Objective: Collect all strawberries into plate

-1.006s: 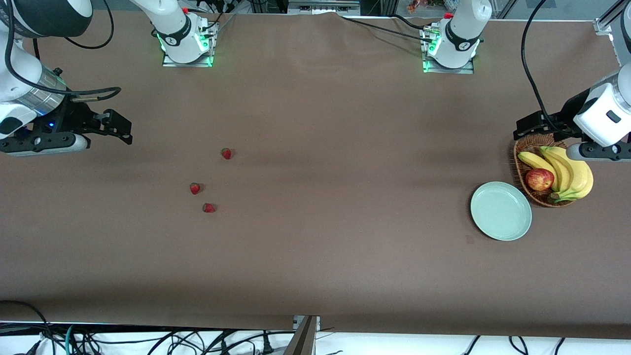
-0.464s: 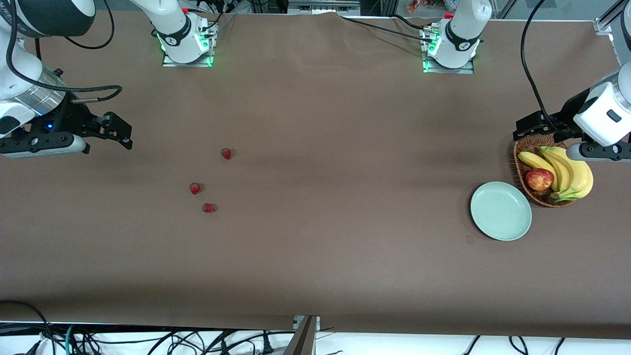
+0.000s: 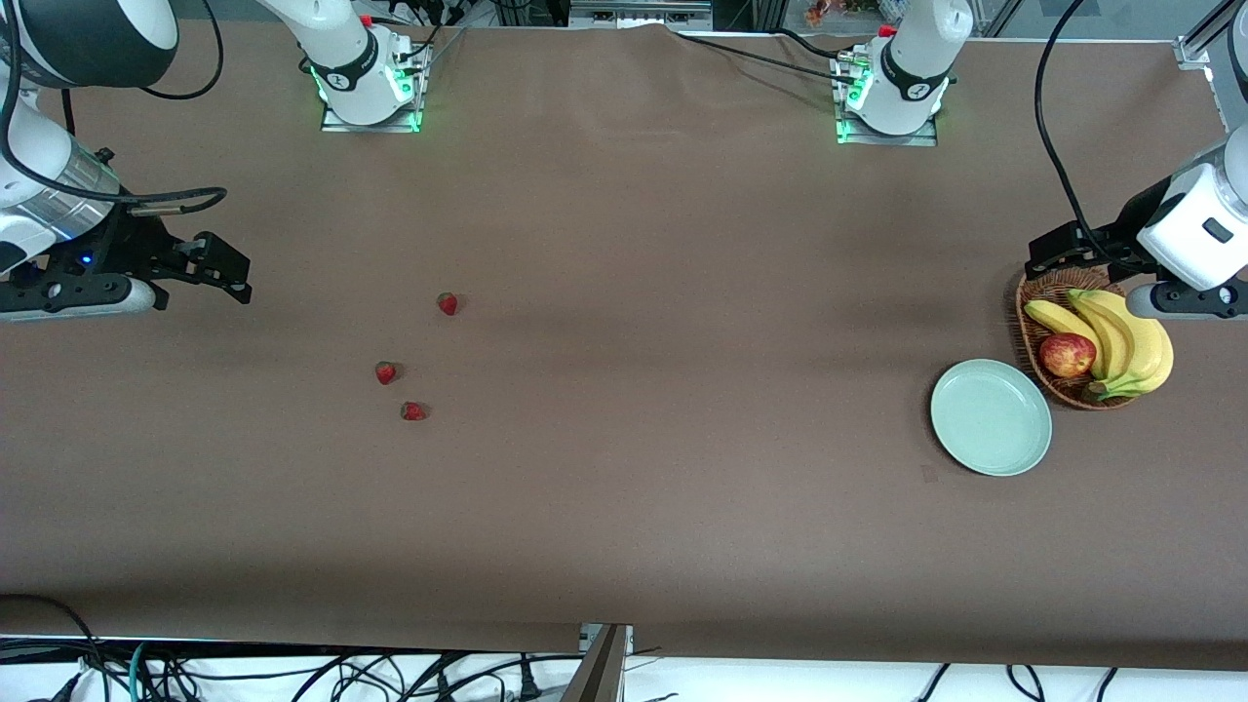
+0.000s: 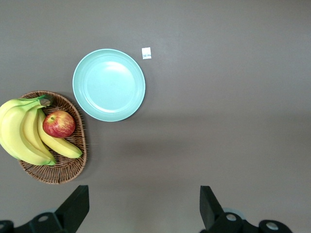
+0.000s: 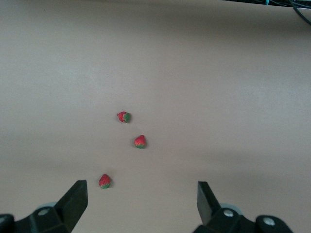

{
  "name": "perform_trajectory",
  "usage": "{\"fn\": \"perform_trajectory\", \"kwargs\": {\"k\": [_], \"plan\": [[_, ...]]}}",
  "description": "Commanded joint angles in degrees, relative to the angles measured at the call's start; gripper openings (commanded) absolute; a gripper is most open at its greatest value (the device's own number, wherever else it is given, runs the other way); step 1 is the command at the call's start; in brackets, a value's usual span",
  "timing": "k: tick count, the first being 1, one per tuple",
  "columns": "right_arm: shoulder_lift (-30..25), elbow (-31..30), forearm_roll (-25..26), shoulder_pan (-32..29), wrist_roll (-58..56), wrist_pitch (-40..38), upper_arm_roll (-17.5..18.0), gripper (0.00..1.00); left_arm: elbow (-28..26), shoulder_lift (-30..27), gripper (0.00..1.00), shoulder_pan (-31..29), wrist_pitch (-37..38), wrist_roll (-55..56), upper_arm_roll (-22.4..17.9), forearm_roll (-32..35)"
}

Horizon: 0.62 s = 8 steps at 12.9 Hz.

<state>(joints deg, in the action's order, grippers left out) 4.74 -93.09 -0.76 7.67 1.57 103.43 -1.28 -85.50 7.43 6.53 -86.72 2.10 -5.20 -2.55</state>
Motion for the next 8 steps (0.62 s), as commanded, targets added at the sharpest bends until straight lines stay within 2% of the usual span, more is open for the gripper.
{"fn": "perform_trajectory", "kwargs": {"k": [1, 6, 8], "plan": [[0.4, 1.4, 0.7, -0.5, -0.8, -1.0, 0.4, 0.99, 2.0, 1.1, 1.00, 0.0, 0.3, 0.2, 0.2, 1.5], [0.7, 1.3, 0.4, -0.5, -0.2, -2.4, 0.4, 0.99, 2.0, 1.1, 1.00, -0.5, 0.3, 0.1, 0.1, 1.3], [2.9, 1.4, 0.3, 0.2, -0.2, -2.3, 0.6, 0.99, 2.0, 1.1, 1.00, -0.6, 0.3, 0.1, 0.1, 1.1]]}}
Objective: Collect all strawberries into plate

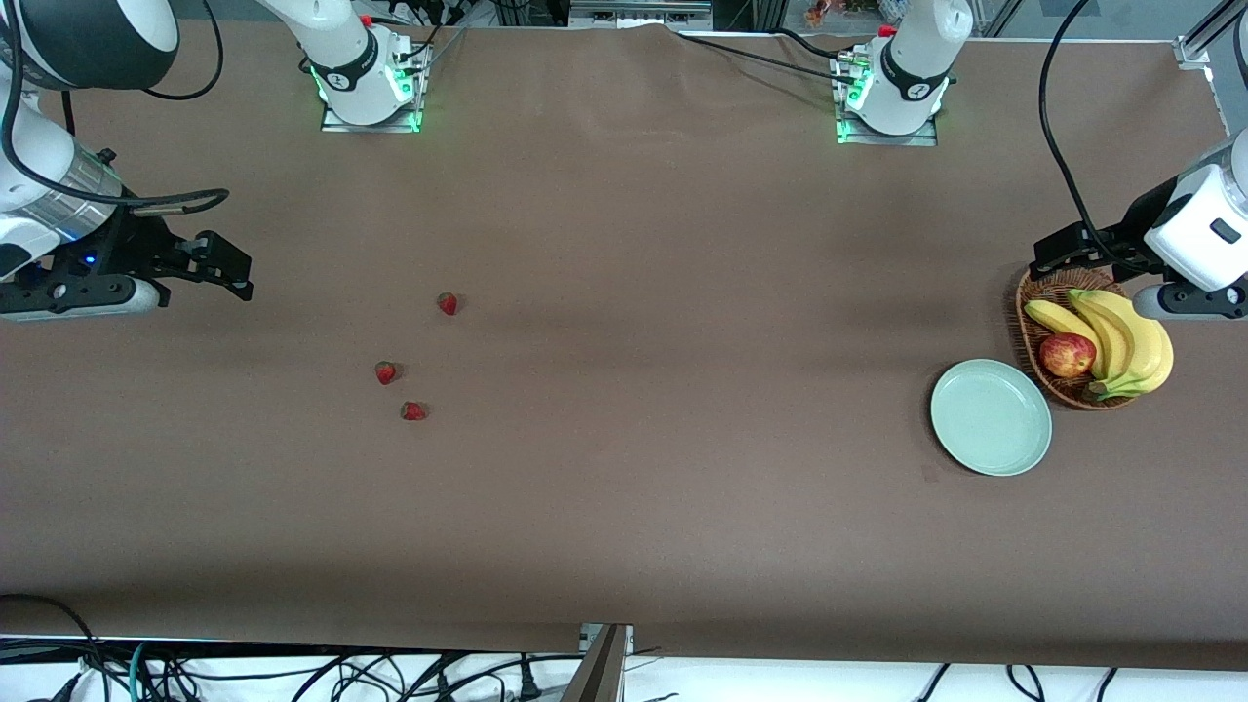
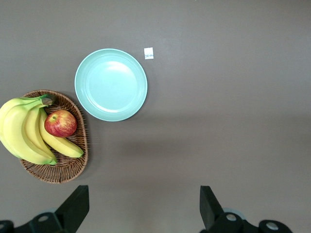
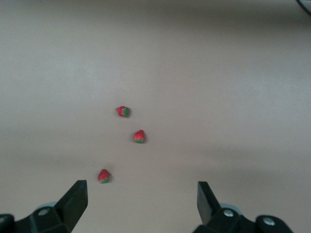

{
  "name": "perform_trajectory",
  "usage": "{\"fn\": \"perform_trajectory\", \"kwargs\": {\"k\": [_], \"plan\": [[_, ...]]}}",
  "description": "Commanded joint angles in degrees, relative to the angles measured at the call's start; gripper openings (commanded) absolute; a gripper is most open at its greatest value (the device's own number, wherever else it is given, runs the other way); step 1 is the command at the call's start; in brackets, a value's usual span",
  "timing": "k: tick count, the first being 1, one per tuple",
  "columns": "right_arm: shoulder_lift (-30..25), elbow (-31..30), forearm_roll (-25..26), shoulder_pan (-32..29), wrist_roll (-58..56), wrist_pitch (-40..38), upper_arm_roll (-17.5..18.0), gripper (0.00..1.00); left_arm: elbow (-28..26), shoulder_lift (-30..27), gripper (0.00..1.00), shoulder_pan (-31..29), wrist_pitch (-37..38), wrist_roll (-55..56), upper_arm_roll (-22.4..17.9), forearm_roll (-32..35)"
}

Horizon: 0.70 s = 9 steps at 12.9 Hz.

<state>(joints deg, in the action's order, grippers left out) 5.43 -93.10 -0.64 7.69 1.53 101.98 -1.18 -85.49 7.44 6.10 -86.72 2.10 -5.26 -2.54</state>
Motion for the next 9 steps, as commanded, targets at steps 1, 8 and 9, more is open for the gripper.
{"fn": "perform_trajectory", "kwargs": {"k": [1, 8, 9], "plan": [[3.6, 1.4, -0.1, 0.4, 0.1, -0.8, 0.7, 0.99, 2.0, 1.1, 1.00, -0.1, 0.3, 0.1, 0.1, 0.8], [22.1, 1.6, -0.9, 1.9, -1.9, 0.8, 1.6, 0.99, 2.0, 1.1, 1.00, -0.1, 0.2, 0.1, 0.1, 0.5], [25.0, 1.4, -0.8, 1.9, -2.8, 5.0, 1.6, 0.99, 2.0, 1.2, 1.00, -0.2, 0.3, 0.1, 0.0, 0.4]]}}
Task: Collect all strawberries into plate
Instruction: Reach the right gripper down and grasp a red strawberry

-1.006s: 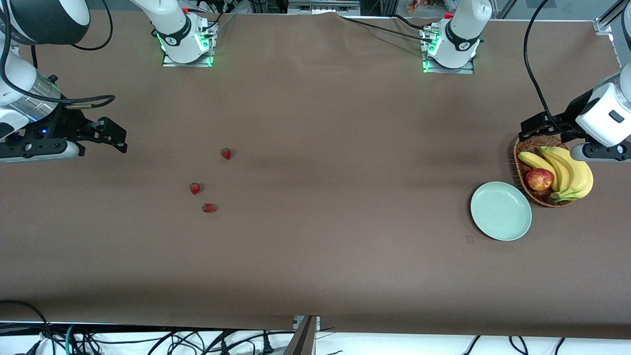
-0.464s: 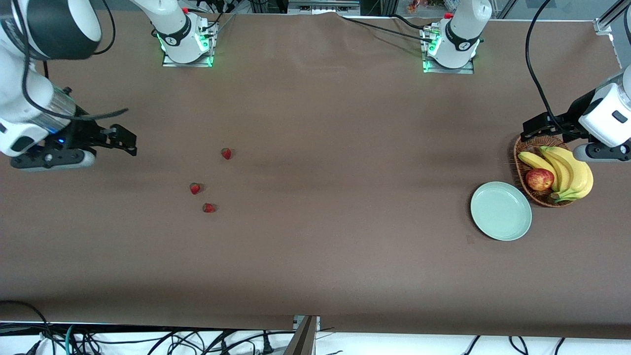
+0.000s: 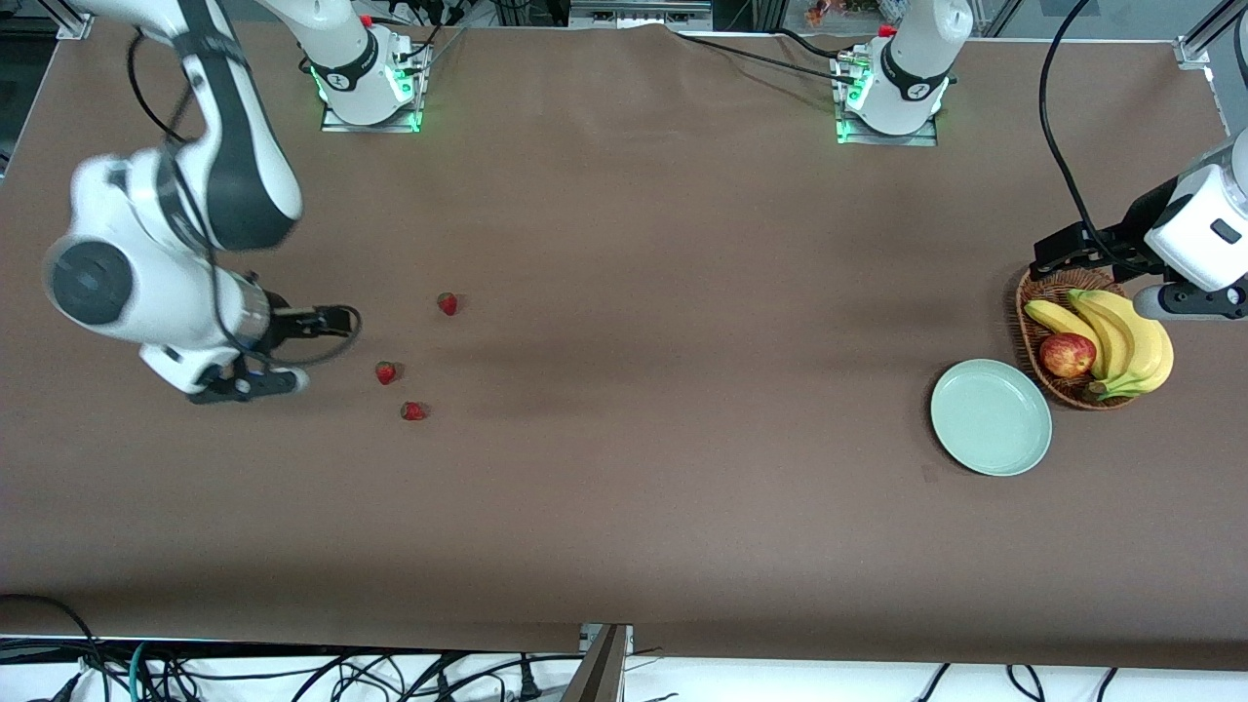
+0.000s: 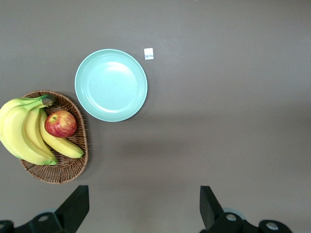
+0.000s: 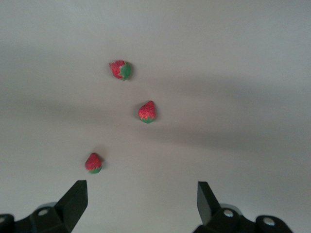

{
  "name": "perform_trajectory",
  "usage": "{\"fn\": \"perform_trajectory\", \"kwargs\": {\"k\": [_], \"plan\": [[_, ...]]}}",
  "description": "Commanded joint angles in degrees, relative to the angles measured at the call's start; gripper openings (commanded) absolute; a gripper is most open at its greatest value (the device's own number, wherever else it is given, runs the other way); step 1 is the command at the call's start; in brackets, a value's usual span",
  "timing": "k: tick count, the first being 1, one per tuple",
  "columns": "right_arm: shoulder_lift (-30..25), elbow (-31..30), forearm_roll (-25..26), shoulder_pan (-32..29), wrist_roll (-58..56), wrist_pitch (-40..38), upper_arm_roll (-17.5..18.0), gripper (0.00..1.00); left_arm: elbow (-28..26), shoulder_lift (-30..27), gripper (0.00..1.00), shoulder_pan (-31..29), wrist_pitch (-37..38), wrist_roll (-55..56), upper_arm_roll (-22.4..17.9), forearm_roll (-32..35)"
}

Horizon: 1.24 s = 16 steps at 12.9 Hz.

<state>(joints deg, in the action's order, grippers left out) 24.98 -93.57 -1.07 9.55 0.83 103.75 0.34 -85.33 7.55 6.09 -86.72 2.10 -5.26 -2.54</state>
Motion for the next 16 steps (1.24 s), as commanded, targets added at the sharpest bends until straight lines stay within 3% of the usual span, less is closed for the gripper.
{"fn": "perform_trajectory", "kwargs": {"k": [1, 5, 8, 16], "plan": [[8.8, 1.6, -0.3, 0.0, -4.4, 7.7, 0.1, 0.99, 1.8, 1.1, 1.00, -0.1, 0.2, 0.1, 0.0, 0.4], [13.5, 1.4, -0.9, 0.7, -4.3, 10.1, 0.1, 0.99, 1.8, 1.4, 1.00, 0.0, 0.2, 0.1, 0.0, 0.4], [14.0, -0.7, -1.0, 0.6, -4.7, 10.7, 0.1, 0.99, 1.8, 1.4, 1.00, 0.1, 0.2, 0.2, 0.1, 0.3], [14.1, -3.6, -0.9, 0.3, -5.3, 14.7, 0.1, 0.48, 1.8, 1.4, 1.00, 0.0, 0.2, 0.1, 0.1, 0.3]]}}
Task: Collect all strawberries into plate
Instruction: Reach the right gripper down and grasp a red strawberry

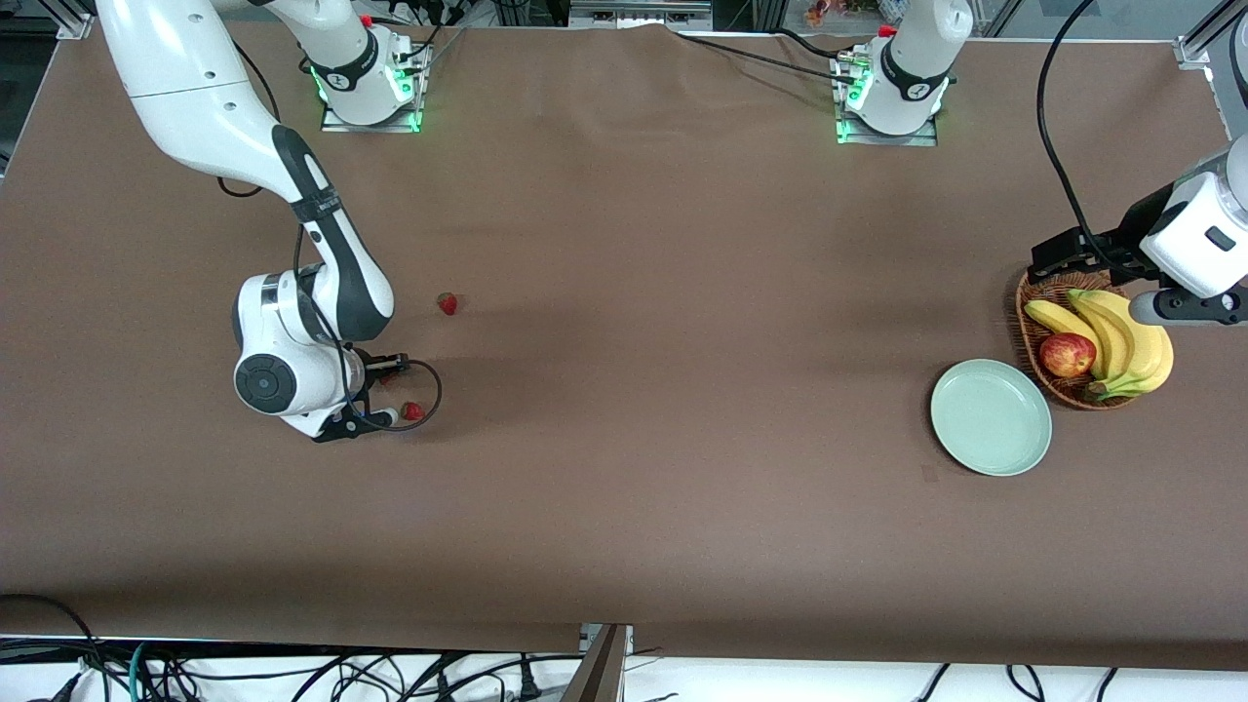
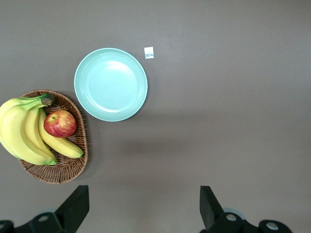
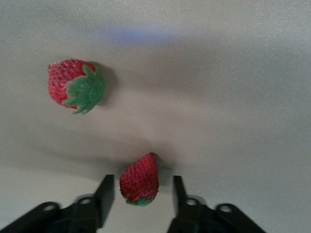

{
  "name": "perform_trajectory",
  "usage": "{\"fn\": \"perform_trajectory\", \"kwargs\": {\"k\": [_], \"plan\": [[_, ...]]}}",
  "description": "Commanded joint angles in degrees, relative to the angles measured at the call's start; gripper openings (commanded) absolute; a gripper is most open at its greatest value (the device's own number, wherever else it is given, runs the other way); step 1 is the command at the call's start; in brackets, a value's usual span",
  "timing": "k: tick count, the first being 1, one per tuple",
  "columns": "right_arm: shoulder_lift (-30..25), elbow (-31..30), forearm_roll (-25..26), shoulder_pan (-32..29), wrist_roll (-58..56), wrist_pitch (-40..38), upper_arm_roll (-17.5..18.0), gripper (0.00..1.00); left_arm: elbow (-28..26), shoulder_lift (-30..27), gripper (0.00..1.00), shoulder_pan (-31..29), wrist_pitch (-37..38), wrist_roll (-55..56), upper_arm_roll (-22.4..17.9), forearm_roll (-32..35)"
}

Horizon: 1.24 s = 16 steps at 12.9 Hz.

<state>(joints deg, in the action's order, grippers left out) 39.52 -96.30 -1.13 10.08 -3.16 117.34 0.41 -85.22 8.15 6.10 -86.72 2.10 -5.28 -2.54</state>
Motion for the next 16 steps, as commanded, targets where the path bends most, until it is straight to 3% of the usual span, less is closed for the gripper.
{"fn": "perform_trajectory", "kwargs": {"k": [1, 3, 5, 8, 10, 13, 16], "plan": [[-0.4, -0.9, -0.9, -0.2, -1.3, 1.3, 0.0, 0.45, 1.7, 0.8, 1.00, 0.0, 0.2, 0.1, 0.0, 0.3], [-0.8, -0.3, -0.9, -0.1, -1.3, 0.8, 0.0, 0.30, 1.7, 0.8, 1.00, 0.0, 0.2, 0.2, 0.1, 0.4], [-1.7, 2.2, -1.0, 0.9, -0.7, -0.4, 0.3, 0.22, 1.7, 0.8, 1.00, 0.0, 0.2, 0.2, 0.1, 0.4], [-1.8, 11.3, -2.8, 4.2, 3.2, -9.7, 1.5, 0.22, 1.7, 0.8, 1.00, 0.0, 0.2, 0.1, 0.1, 0.3], [-1.3, 16.5, -4.1, 7.6, 7.2, -11.8, 3.5, 0.22, 1.7, 0.8, 1.00, 0.1, 0.2, 0.2, 0.2, 0.3], [-0.1, 19.6, -4.1, 14.8, 16.0, -9.2, 4.3, 0.22, 1.7, 1.5, 1.00, 0.0, 0.2, 0.1, 0.1, 0.3], [2.4, 21.2, -9.1, 22.5, 25.3, 0.4, 4.3, 0.22, 1.7, 2.1, 1.00, 0.0, 0.2, 0.2, 0.2, 0.3]]}}
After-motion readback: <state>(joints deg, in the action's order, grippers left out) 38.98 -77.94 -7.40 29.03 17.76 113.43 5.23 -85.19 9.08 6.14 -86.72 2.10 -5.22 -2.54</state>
